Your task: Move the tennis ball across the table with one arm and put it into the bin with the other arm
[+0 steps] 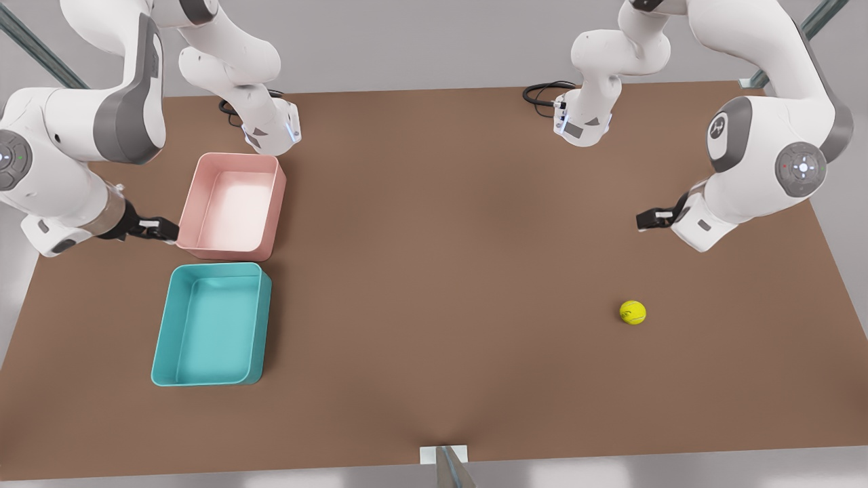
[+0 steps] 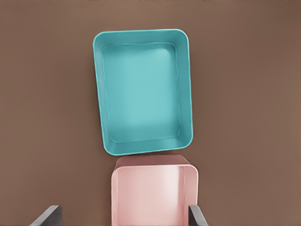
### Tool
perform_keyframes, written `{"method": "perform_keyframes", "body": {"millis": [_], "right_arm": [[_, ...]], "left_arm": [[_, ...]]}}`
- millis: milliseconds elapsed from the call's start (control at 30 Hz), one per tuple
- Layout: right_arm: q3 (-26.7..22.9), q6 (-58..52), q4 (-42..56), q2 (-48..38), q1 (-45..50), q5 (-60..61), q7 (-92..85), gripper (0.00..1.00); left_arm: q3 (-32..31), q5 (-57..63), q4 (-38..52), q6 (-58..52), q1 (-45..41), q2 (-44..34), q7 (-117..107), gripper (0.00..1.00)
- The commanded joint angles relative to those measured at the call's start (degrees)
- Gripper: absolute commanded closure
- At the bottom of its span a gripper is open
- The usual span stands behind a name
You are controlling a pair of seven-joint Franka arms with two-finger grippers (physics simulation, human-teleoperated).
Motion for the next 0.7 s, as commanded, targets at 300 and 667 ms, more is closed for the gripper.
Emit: {"method": "perform_keyframes", "body": {"millis": [300, 667], "right_arm": [[-0.11, 3.18, -3.19, 2.01, 0.0, 1.15, -1.0, 0.0], [-0.11, 0.98, -4.06, 2.45, -0.09, 2.3, -4.25, 0.0]], "left_arm": [[-0.09, 3.85, -1.3, 28.79, 11.96, 17.53, 82.67, 0.79], [-4.92, 13.35, -4.9, 42.16, 15.21, 24.13, 113.79, 0.79]]}}
